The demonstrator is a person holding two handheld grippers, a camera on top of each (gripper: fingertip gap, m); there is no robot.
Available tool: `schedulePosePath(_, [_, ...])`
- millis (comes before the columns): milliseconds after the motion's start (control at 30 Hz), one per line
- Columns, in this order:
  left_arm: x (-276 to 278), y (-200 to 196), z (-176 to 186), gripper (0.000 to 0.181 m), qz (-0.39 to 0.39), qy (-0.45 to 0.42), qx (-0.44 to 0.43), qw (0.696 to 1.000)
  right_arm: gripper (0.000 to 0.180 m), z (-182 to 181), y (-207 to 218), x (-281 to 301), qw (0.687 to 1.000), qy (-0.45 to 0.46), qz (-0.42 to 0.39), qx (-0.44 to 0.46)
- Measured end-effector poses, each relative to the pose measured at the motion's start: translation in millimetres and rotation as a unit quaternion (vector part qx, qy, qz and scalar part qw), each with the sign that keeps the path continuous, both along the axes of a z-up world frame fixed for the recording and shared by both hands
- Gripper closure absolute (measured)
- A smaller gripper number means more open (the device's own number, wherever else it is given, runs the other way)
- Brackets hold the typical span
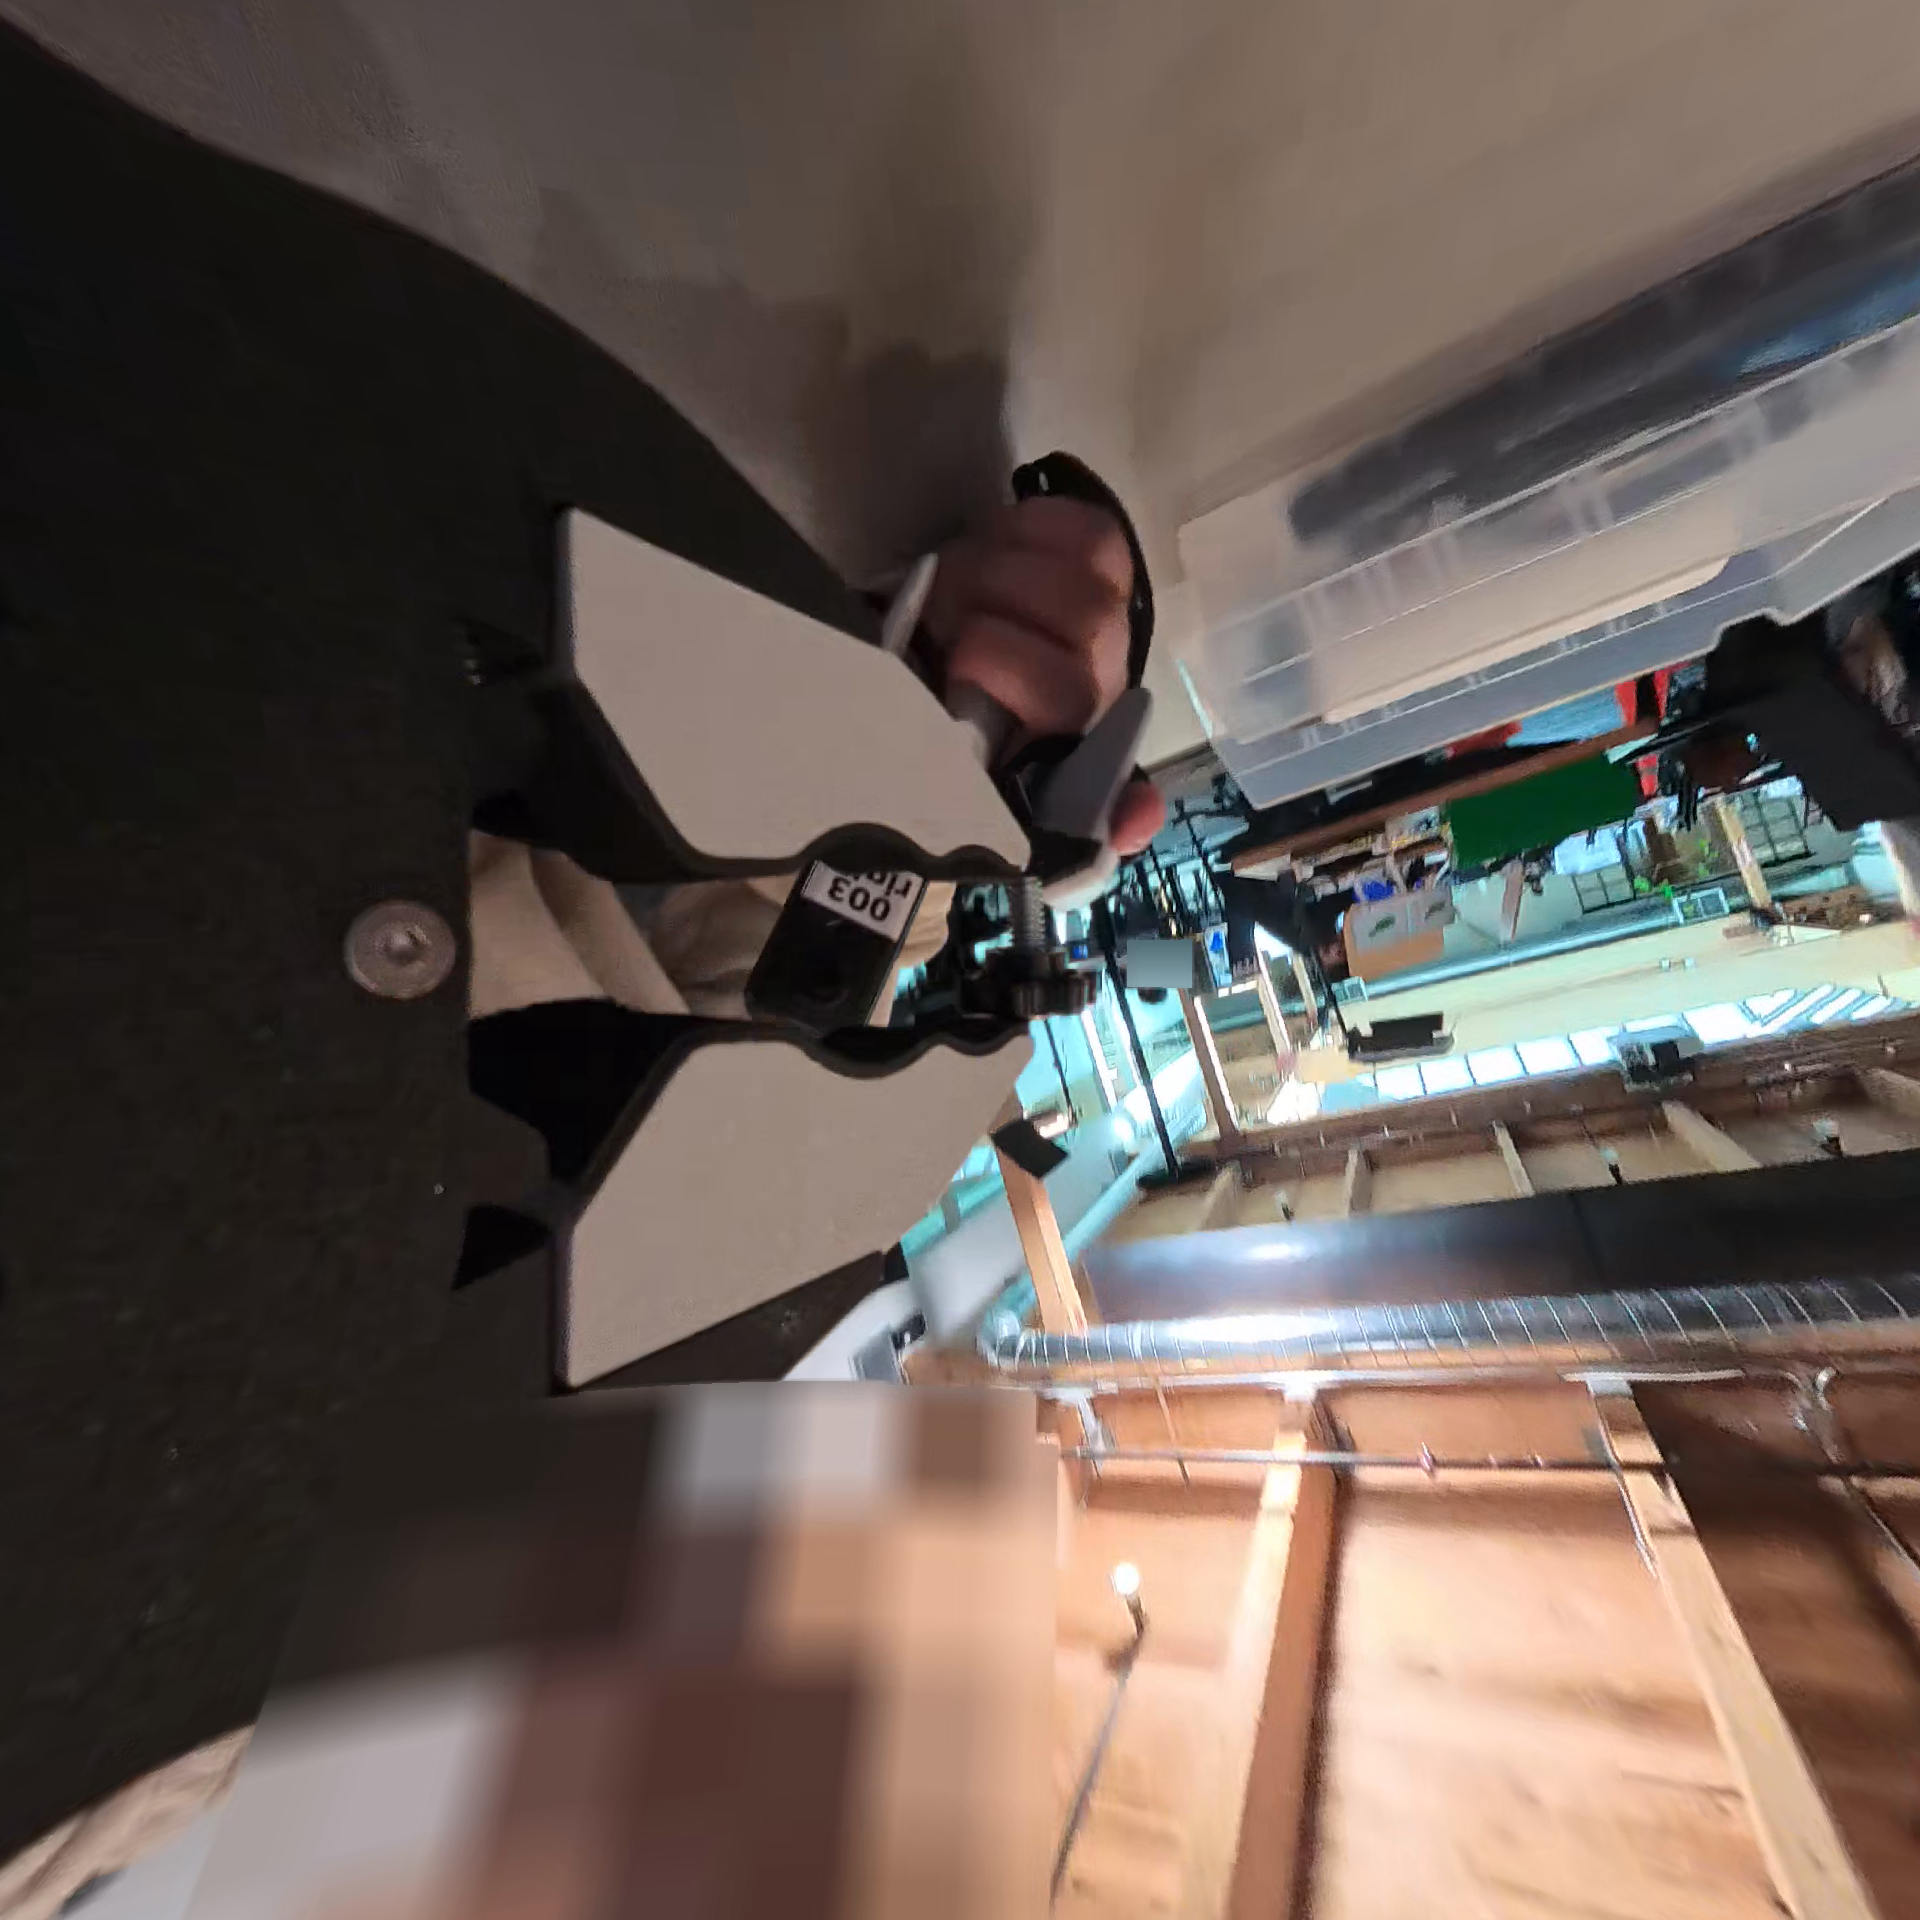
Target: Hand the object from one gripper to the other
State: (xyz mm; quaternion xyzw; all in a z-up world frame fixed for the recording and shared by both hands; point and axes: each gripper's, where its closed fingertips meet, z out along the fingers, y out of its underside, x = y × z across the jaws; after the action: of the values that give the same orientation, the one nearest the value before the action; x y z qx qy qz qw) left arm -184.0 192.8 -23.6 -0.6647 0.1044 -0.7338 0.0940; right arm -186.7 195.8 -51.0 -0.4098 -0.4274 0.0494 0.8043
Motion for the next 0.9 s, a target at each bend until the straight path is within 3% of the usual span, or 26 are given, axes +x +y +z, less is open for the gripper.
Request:
schedulePosePath(133, [8, -6, -9, 0.157, -0.023, -0.016, -0.034, 0.999, 0.149, 15, -8, 8, 0.999, 0.043, 0.015, 0.015])
schedulePosePath(400, [23, -18, -14, 0.157, -0.059, -0.033, -0.020, 0.998, 0.161, 8, -11, 2, 0.990, 0.066, 0.088, -0.084])
schedulePosePath(467, [23, -18, -16, 0.157, -0.056, -0.018, 0.011, 0.998, 0.172, 10, -8, 6, 0.987, 0.083, 0.094, -0.103])
schedulePosePath(600, [24, -13, -24, 0.157, -0.027, 0.039, 0.102, 0.994, 0.174, 5, -2, 6, 0.978, 0.081, 0.116, -0.151])
schedulePosePath(733, [23, -8, -28, 0.156, -0.015, 0.061, 0.124, 0.990, 0.175, 1, 1, 6, 0.976, 0.072, 0.118, -0.168])
schedulePosePath(900, [13, 2, -46, 0.135, 0.024, 0.156, 0.187, 0.970, 0.175, -5, 6, 5, 0.979, 0.052, 0.099, -0.169])
